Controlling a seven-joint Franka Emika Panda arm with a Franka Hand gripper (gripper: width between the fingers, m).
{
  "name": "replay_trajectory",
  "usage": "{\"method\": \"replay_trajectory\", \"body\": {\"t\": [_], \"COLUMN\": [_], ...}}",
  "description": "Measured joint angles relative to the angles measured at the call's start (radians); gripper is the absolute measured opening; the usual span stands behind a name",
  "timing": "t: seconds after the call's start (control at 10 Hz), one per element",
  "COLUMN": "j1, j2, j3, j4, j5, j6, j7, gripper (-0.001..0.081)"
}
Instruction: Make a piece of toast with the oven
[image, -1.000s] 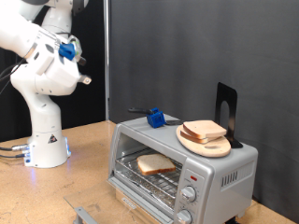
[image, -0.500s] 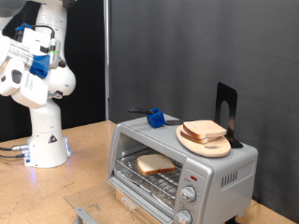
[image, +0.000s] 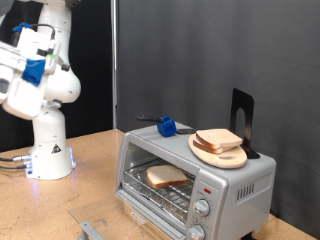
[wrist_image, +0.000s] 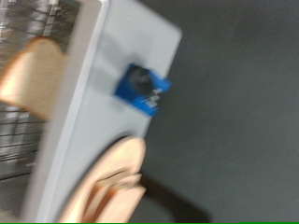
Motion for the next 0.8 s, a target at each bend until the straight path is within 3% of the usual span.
{"method": "replay_trajectory", "body": {"t": [0.3, 0.8], "j1": [-0.014, -0.013], "j2": [0.097, 0.17], "j3": [0.0, 0.002], "j4": [0.04, 0.09], "j5": [-0.036, -0.113], "j6": [0.079, 0.059], "j7": [0.015, 0.013], "gripper": [0.0808, 0.0808]}}
